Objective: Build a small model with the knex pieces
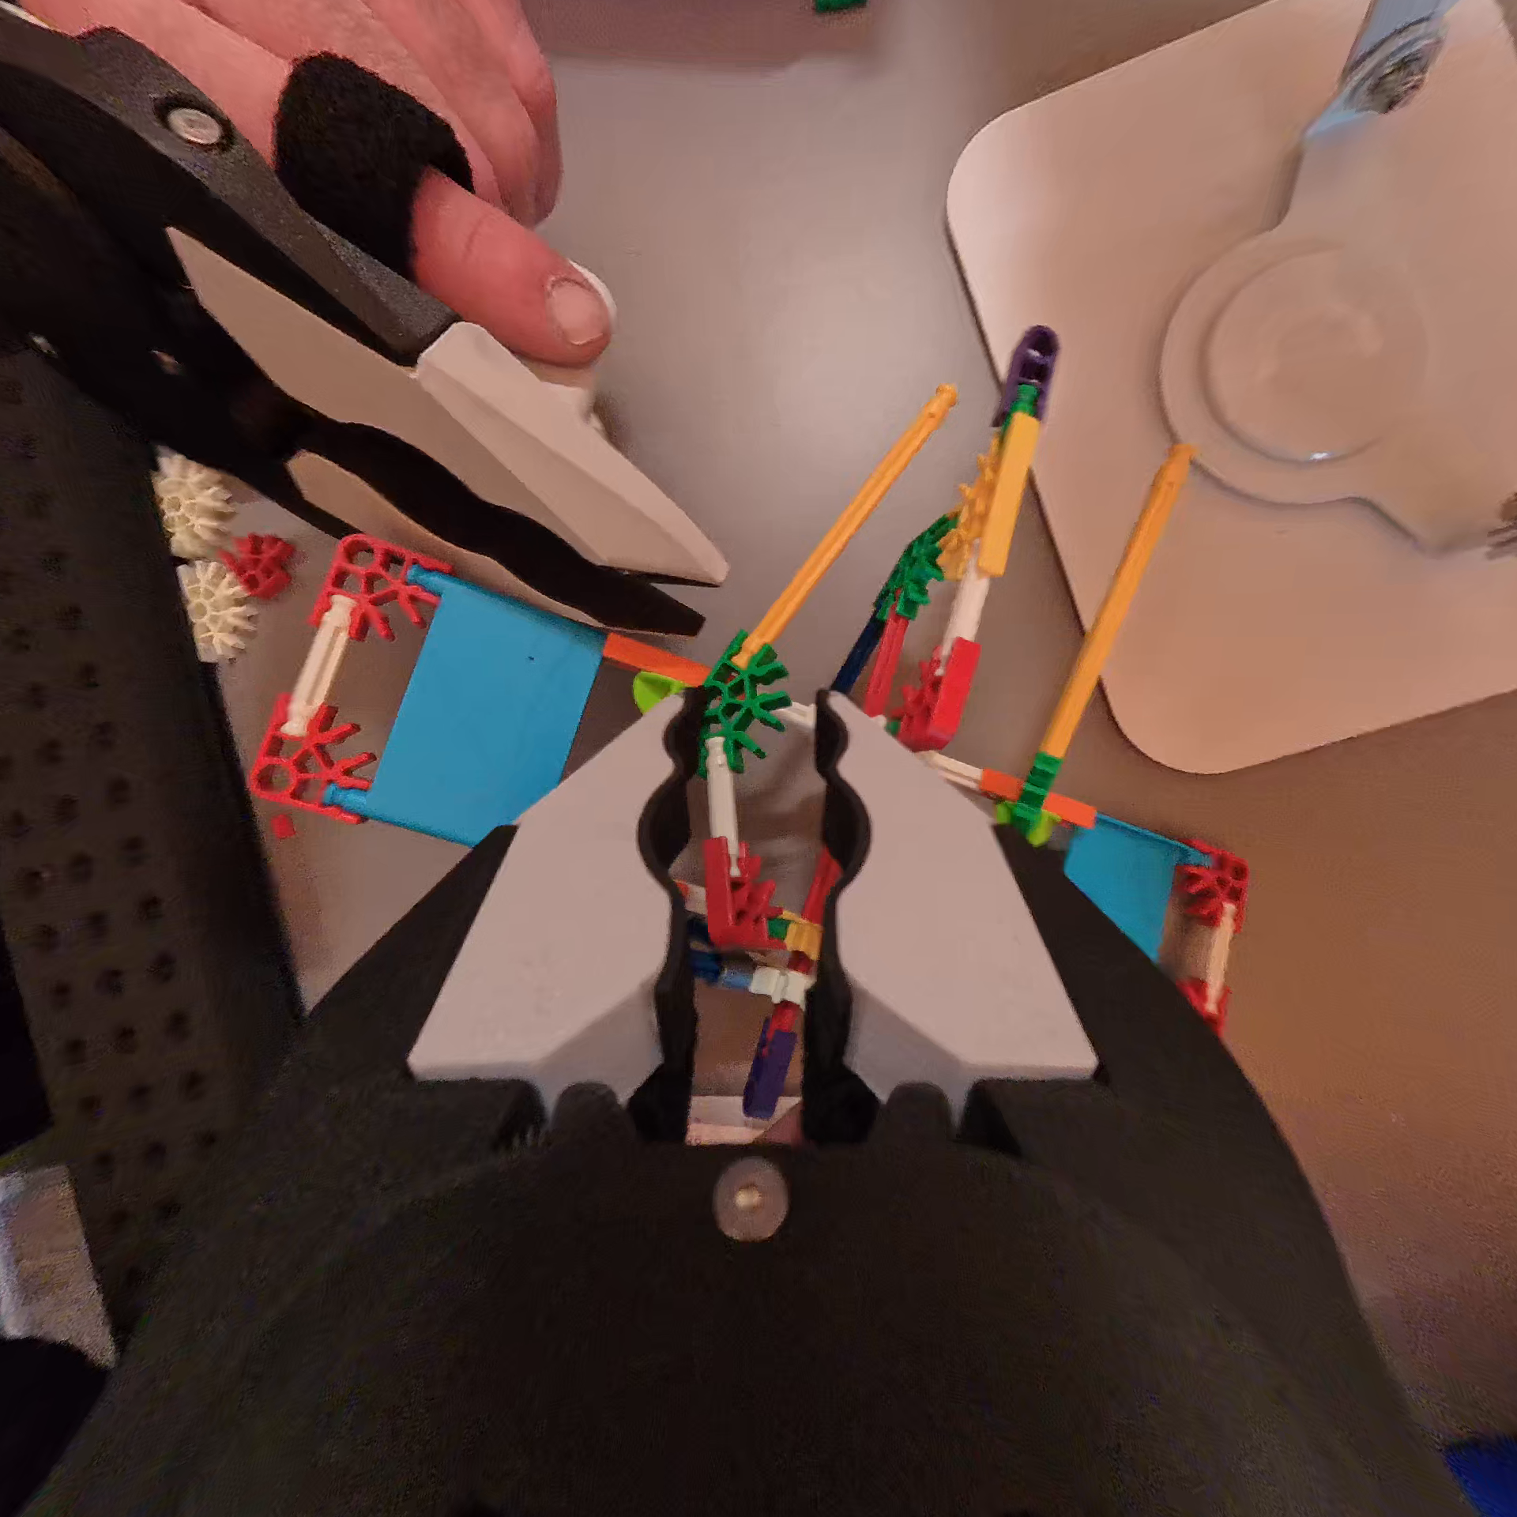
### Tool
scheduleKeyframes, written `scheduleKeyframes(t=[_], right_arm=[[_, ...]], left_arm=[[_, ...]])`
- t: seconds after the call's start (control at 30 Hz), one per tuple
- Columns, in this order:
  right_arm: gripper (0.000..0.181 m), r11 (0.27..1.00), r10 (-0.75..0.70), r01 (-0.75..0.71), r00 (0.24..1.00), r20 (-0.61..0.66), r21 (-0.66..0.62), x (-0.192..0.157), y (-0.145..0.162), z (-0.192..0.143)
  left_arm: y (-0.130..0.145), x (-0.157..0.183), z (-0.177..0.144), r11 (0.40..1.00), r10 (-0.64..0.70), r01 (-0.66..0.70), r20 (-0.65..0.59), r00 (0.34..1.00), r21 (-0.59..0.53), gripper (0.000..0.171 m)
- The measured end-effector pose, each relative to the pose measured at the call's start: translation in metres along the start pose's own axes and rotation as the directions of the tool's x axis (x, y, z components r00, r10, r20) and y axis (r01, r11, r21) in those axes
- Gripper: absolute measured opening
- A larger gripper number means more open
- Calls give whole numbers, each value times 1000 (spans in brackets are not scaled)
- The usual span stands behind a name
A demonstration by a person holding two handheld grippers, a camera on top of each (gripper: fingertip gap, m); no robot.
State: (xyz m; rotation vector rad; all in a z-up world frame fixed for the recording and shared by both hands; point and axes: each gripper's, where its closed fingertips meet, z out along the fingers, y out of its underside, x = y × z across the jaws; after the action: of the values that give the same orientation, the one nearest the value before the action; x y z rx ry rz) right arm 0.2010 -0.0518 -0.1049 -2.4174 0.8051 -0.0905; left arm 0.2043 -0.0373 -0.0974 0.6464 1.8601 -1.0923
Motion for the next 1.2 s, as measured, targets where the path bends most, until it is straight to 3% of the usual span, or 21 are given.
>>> scheduleKeyframes(t=[0.23, 0.53, 0.73, 1.2], right_arm=[[19, 1000, -28, 28, 999, 17, -8, -4, -1, 2], [19, 988, -156, 154, 983, -98, -30, -4, -6, -1], [19, 927, -363, 326, 904, -225, -183, -5, -3, -1], [19, 816, -563, 469, 776, -284, -337, -5, 0, -3]], left_arm=[[3, 6, 4, 1000, -5, 5, -10, 1000, -12, 11], [0, 7, 4, 999, -36, 36, -18, 999, 0, 10], [1, 5, 4, 999, -48, 48, -13, 999, -2, 13], [7, -2, 8, 998, -63, 63, 26, 998, -29, 20]])
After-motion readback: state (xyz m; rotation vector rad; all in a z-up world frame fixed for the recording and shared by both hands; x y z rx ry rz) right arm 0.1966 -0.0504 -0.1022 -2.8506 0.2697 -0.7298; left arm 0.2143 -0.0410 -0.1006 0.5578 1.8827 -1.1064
